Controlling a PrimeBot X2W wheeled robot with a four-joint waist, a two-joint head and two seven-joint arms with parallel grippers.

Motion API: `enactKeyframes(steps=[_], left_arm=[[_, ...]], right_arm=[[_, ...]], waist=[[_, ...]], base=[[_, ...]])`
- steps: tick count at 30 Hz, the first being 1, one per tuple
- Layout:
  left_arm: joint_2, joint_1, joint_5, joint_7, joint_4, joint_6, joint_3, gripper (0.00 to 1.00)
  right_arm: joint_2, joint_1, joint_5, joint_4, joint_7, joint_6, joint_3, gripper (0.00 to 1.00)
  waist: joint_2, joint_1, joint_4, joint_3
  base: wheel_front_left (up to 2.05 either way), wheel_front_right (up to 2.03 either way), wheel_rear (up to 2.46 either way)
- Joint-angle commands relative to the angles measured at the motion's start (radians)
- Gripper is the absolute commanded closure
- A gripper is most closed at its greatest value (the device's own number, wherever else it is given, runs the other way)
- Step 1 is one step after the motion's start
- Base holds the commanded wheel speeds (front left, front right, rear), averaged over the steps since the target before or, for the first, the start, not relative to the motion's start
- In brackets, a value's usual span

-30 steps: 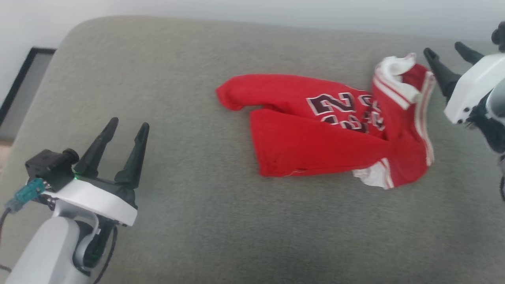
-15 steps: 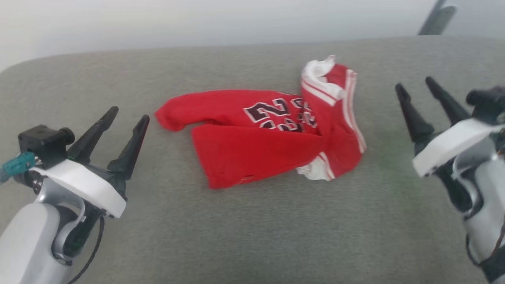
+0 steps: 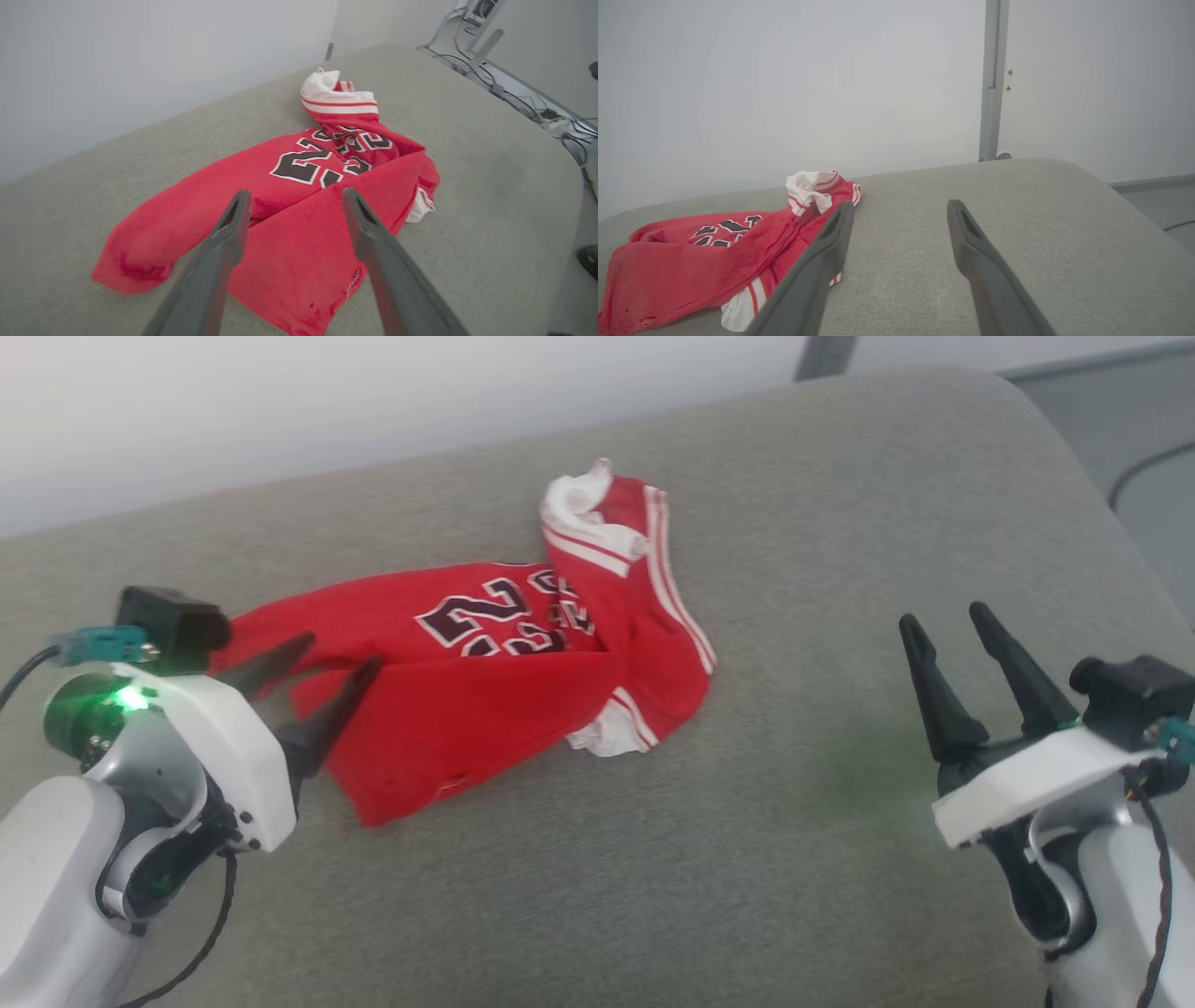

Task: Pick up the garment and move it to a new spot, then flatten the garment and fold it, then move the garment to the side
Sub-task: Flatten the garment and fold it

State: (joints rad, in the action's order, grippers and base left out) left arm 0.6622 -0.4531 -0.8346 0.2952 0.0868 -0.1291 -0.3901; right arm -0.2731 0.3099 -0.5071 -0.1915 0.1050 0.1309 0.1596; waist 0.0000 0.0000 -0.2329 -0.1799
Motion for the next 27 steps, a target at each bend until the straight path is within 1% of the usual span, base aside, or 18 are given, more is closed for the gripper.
enactKeyframes(steps=[1,5,7,13,18,21,27], left_arm=[[0.011,-0.022,-0.016,0.029,0.003,-0.002,-0.023,0.00],[0.037,-0.048,-0.036,0.093,0.030,-0.002,-0.073,0.00],[0.053,-0.067,-0.023,0.114,0.053,-0.002,-0.101,0.00],[0.069,-0.111,-0.007,0.172,0.157,-0.002,-0.178,0.00],[0.066,-0.145,0.029,0.219,0.235,-0.002,-0.247,0.00],[0.054,-0.155,0.023,0.227,0.260,-0.002,-0.270,0.00],[0.038,-0.164,0.038,0.270,0.352,-0.002,-0.367,0.00]], right_arm=[[0.016,-0.027,0.012,0.020,-0.004,0.000,-0.012,0.00],[0.045,-0.067,0.021,0.054,-0.012,0.000,-0.037,0.00],[0.052,-0.082,0.019,0.064,-0.018,0.000,-0.045,0.00],[0.078,-0.099,0.023,0.086,-0.024,0.000,-0.050,0.00],[0.094,-0.097,0.027,0.096,-0.030,0.000,-0.051,0.00],[0.098,-0.098,0.028,0.100,-0.030,0.000,-0.054,0.00],[0.107,-0.095,0.025,0.106,-0.034,0.000,-0.054,0.00]], waist=[[0.0000,0.0000,-0.042,-0.014],[0.0000,0.0000,-0.075,-0.024],[0.0000,0.0000,-0.088,-0.032],[0.0000,0.0000,-0.113,-0.056],[0.0000,0.0000,-0.119,-0.075],[0.0000,0.0000,-0.118,-0.082],[0.0000,0.0000,-0.112,-0.102]], base=[[0.00,0.00,0.00],[0.00,0.00,0.00],[0.00,0.00,0.00],[0.00,0.00,0.00],[0.00,0.00,0.00],[0.00,0.00,0.00],[0.00,0.00,0.00]])
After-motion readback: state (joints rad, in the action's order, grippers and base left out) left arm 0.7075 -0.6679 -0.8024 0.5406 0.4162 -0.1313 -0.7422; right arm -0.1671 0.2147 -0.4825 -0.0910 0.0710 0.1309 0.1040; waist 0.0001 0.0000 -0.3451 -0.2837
